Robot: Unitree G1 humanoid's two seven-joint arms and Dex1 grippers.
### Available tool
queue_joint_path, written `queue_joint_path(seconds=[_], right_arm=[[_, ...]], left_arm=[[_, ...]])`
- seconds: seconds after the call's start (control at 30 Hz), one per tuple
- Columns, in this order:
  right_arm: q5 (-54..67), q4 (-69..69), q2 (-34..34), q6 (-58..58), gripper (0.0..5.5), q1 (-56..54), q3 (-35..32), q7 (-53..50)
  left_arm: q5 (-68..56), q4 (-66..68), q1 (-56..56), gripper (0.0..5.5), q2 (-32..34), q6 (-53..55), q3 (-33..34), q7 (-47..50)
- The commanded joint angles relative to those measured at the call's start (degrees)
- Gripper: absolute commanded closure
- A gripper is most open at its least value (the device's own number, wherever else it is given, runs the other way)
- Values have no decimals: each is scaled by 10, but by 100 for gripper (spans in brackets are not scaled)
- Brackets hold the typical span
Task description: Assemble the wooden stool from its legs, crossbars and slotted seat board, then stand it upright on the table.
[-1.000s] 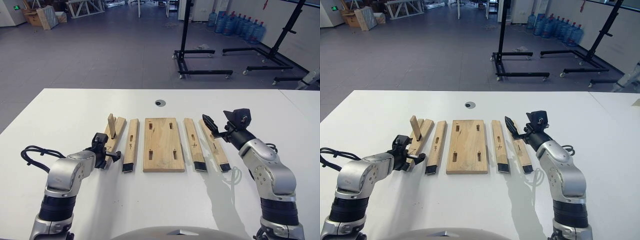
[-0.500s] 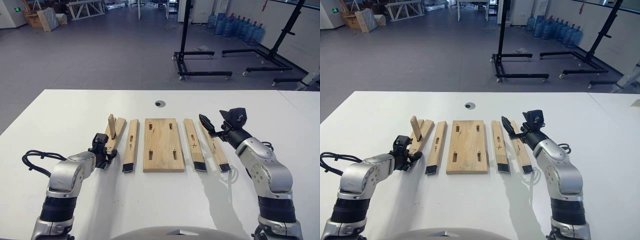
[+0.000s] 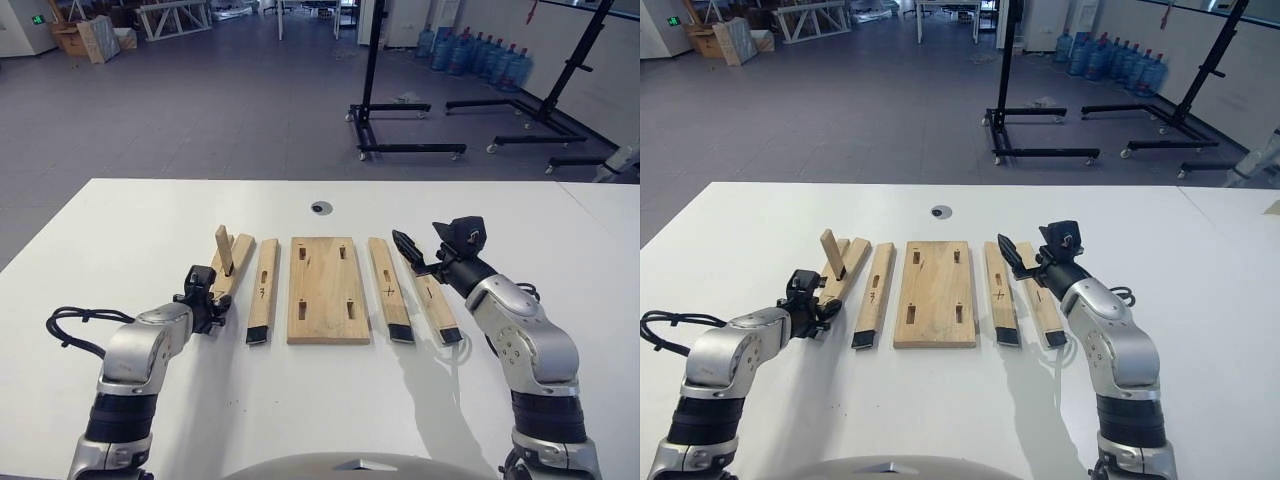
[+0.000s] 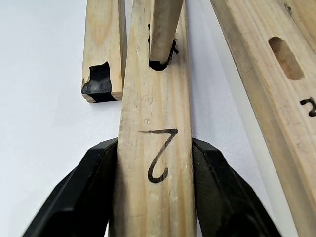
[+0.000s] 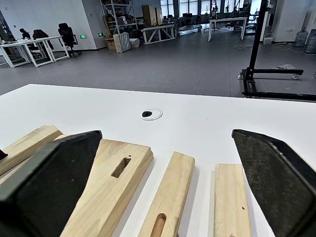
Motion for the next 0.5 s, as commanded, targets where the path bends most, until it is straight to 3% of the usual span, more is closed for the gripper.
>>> queue_joint_path(seconds=[0.03,0.37,0.5], right_arm=[[-10,9,-1,-8,62,-9,-1,-1],[-13,29,-12,-9,62,-36,-12,13],[55,29,-36,22,62,-83,-75,35]], left_arm=[[-9,-12,-54,346,-17,-20,1,-10],[-33,44,-267,347,-39,-73,147,40],[-157,60,-339,347,-16,-112,220,-77]])
